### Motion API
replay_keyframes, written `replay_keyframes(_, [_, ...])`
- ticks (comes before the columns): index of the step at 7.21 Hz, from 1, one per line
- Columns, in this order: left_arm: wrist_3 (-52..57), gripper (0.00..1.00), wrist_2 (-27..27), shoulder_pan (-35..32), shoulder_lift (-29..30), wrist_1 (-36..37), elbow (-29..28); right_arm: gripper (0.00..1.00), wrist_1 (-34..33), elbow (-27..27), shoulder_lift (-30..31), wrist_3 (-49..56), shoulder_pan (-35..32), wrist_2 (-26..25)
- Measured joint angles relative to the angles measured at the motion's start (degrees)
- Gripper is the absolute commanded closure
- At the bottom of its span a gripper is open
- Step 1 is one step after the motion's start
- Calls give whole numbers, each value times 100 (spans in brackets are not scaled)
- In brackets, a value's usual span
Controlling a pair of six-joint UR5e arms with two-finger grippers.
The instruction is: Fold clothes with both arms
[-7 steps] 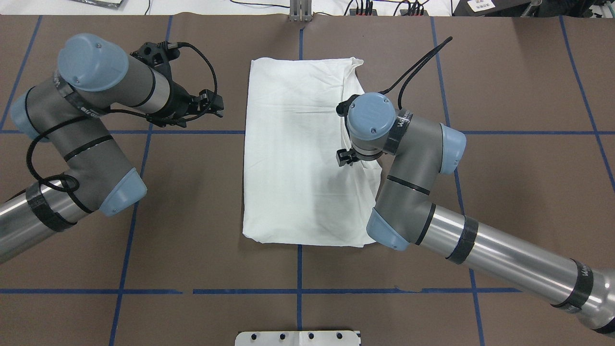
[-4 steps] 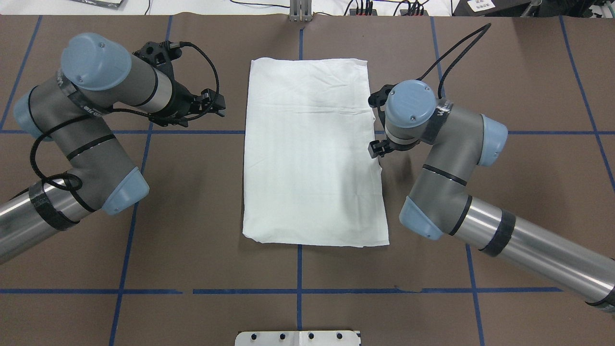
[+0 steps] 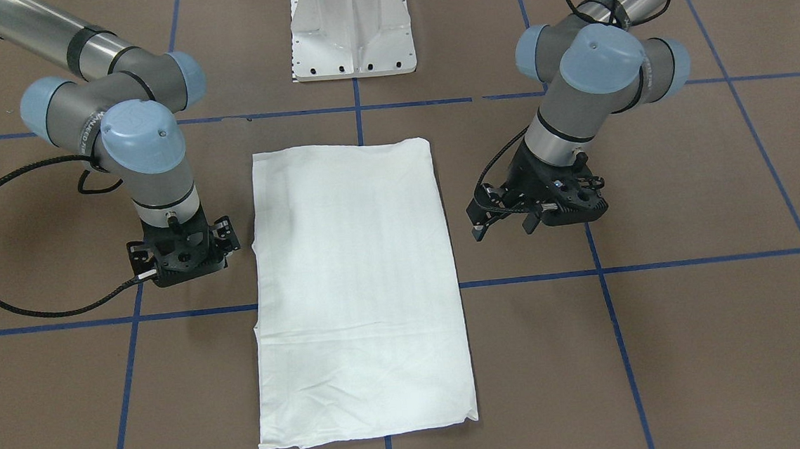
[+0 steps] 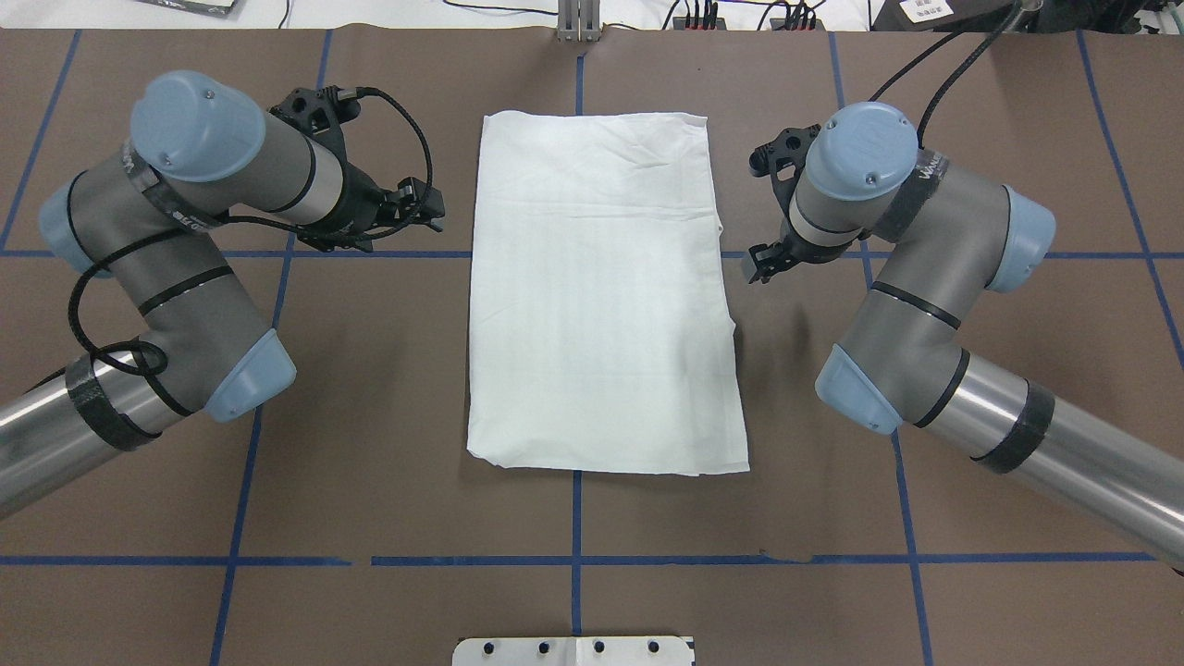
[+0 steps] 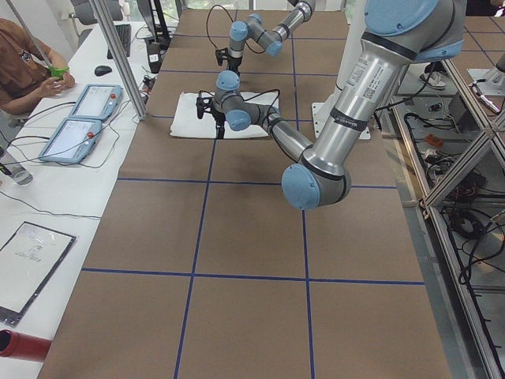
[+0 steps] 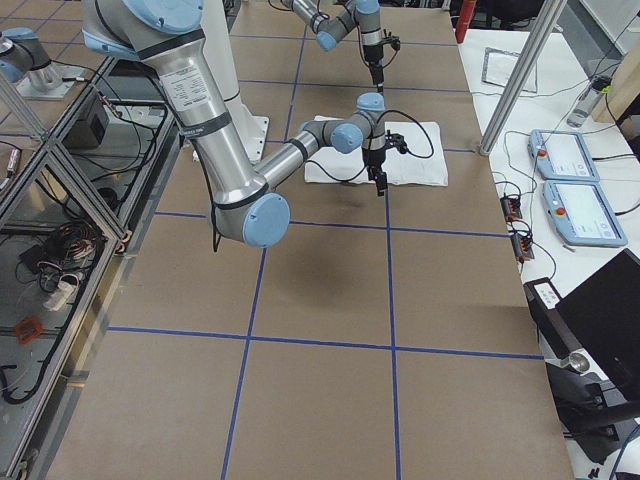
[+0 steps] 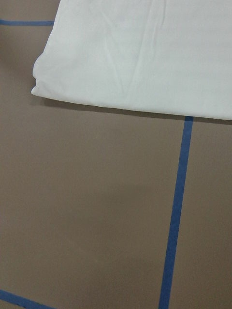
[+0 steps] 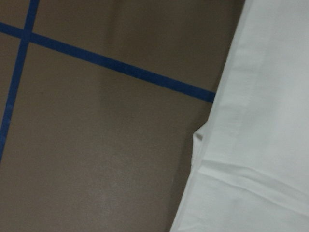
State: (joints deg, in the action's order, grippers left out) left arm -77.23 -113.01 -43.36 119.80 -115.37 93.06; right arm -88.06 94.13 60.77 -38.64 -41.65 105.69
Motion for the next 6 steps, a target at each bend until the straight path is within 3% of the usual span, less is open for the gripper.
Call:
replay_keyframes(3, [-1197, 0, 49, 590, -179, 14, 406, 0, 42, 716, 171, -604, 26, 538])
replay_keyframes(6, [-2587, 3, 587, 1710, -284, 77, 688, 0, 52, 1353, 502, -1287, 104, 872])
